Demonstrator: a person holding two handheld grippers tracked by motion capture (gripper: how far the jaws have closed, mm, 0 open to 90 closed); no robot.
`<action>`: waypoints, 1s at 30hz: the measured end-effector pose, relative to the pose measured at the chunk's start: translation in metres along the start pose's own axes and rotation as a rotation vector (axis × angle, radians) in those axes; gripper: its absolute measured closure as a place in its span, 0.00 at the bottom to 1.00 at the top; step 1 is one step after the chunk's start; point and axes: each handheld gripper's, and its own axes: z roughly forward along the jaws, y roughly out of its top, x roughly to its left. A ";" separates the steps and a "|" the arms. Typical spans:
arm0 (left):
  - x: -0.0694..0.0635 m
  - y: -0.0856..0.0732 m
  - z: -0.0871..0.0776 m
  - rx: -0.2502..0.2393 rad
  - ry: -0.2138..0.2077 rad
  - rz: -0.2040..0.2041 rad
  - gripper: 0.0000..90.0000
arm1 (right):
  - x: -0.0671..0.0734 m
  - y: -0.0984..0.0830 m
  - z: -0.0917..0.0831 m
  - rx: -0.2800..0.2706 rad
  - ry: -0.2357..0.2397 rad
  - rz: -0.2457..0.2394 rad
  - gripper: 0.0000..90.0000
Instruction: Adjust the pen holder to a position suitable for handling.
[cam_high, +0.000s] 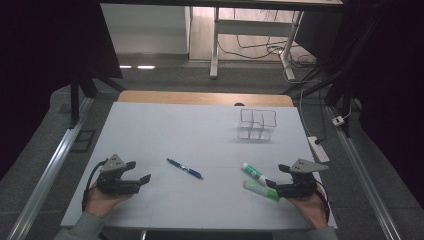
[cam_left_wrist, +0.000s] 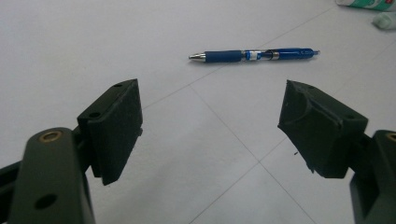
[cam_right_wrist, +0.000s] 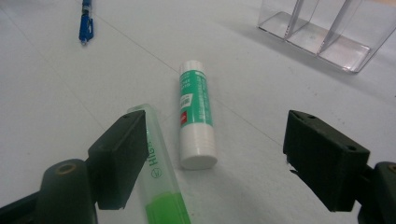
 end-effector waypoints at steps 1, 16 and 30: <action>0.000 0.000 0.000 0.000 0.001 0.001 0.23 | 0.000 0.000 0.000 0.000 0.000 0.000 0.25; -0.002 -0.003 -0.003 0.005 0.020 -0.005 0.23 | 0.001 0.007 0.007 0.007 0.011 -0.011 0.26; -0.003 -0.001 0.000 0.006 0.025 0.000 0.23 | -0.002 0.010 0.006 0.023 -0.012 0.016 0.26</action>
